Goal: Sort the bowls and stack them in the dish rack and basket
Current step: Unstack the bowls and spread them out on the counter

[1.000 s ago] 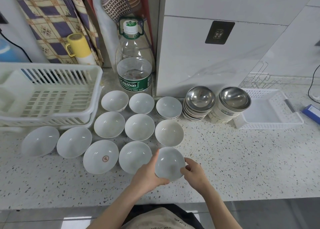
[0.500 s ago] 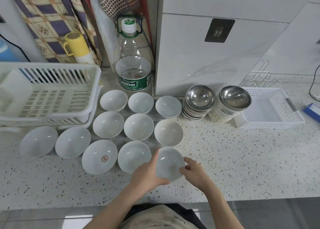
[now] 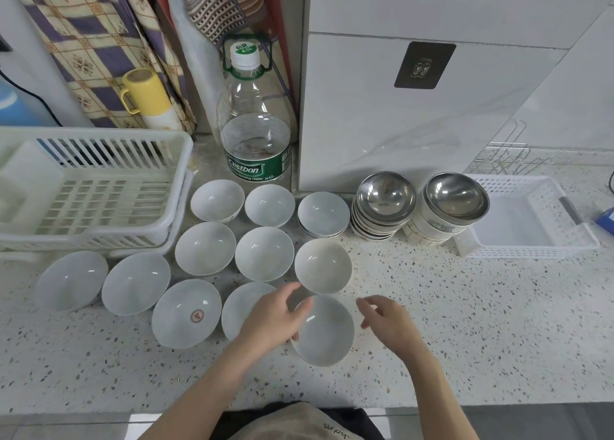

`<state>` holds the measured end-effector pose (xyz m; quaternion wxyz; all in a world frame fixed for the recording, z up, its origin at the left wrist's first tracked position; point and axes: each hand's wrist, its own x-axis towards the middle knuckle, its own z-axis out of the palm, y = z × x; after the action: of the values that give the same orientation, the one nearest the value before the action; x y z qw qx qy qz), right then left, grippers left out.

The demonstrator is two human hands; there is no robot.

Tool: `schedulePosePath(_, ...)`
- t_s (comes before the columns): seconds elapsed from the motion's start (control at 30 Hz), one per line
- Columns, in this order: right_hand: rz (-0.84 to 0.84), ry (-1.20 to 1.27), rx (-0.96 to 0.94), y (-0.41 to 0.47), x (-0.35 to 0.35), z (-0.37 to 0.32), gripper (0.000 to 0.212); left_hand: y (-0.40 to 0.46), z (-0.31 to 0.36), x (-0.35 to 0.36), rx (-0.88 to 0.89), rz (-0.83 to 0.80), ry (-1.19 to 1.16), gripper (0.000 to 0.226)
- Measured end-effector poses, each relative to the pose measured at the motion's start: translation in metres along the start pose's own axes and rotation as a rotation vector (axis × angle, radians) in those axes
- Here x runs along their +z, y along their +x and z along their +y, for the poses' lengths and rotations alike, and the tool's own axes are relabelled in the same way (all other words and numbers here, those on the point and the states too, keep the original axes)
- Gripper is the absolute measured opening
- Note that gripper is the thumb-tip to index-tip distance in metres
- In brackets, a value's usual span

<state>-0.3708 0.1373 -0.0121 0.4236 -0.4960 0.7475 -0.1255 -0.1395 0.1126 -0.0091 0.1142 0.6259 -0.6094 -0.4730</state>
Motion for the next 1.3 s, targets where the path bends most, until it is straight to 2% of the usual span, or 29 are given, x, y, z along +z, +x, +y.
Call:
schedulePosePath(0.13, 0.242, 0.197, 0.019, 0.015, -0.02, -0.014, 0.024, 0.048, 0.029, -0.02, 0.004, 0.176, -0.087, 0.043)
schedulePosePath(0.27, 0.505, 0.334, 0.029, 0.034, -0.049, -0.029, 0.028, 0.103, 0.057, -0.038, 0.0, 0.244, 0.087, 0.037)
schedulePosePath(0.37, 0.609, 0.405, 0.01, 0.047, -0.069, -0.043, 0.038, 0.138, 0.069, -0.044, -0.021, 0.232, 0.239, 0.04)
schedulePosePath(0.47, 0.6, 0.411, 0.029, 0.061, -0.083, -0.054, 0.049, 0.159, 0.072, -0.043, -0.064, 0.206, 0.339, 0.054)
schedulePosePath(0.6, 0.568, 0.349, 0.047, 0.076, -0.088, -0.061, 0.055, 0.167, 0.062, -0.039, -0.053, 0.169, 0.347, 0.058)
schedulePosePath(0.73, 0.526, 0.254, 0.076, 0.088, -0.088, -0.065, 0.06, 0.171, 0.052, -0.039, -0.086, 0.147, 0.062, 0.059)
schedulePosePath(0.87, 0.549, 0.174, 0.093, 0.095, -0.089, -0.064, 0.054, 0.175, 0.051, -0.04, -0.068, 0.188, -0.061, 0.054)
schedulePosePath(1.1, 0.648, 0.007, 0.098, 0.095, -0.088, -0.067, 0.037, 0.173, 0.058, -0.042, -0.06, 0.172, -0.074, 0.052)
schedulePosePath(1.3, 0.67, 0.014, 0.059, 0.096, -0.09, -0.07, 0.028, 0.165, 0.065, -0.045, -0.083, 0.195, -0.139, 0.048)
